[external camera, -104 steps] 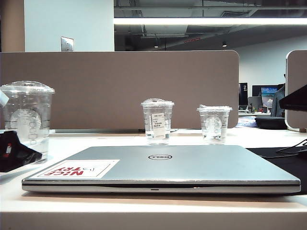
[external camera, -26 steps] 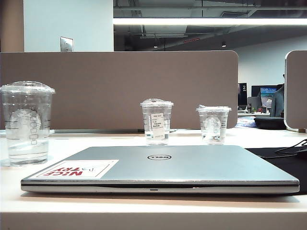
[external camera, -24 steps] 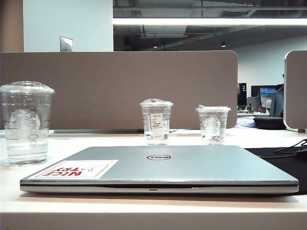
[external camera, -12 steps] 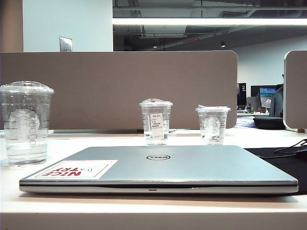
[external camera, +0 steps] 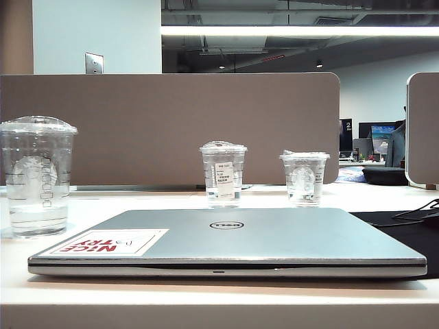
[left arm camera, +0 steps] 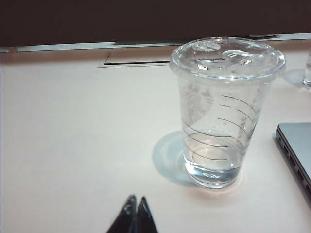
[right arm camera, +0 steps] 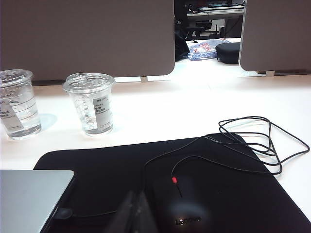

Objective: Pick up the coffee cup on the left and place it on the left side of the laptop.

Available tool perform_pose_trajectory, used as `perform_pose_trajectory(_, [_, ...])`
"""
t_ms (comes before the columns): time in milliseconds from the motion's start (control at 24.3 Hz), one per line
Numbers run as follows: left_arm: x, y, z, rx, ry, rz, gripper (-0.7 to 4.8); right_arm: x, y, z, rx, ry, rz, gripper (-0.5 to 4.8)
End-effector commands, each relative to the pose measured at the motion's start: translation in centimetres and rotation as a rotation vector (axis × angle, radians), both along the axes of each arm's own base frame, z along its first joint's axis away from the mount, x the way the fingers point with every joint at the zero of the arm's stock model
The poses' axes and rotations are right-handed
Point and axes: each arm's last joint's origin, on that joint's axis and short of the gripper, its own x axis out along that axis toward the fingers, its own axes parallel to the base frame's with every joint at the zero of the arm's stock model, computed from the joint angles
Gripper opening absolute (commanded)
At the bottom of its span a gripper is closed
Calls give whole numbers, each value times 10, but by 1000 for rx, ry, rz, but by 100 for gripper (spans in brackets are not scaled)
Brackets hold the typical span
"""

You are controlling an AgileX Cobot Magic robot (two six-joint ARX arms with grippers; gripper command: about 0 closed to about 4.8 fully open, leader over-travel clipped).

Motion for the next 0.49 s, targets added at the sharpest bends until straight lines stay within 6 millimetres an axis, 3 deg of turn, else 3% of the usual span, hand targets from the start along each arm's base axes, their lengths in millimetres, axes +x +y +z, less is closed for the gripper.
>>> perform_pose_trajectory(41, [0, 0, 2, -8, -18, 4, -5, 0, 0, 0, -1, -14, 0, -5])
perform_pose_trajectory(493, [0, 0, 8, -67, -75, 8, -5, 0, 0, 0, -1, -15, 0, -5])
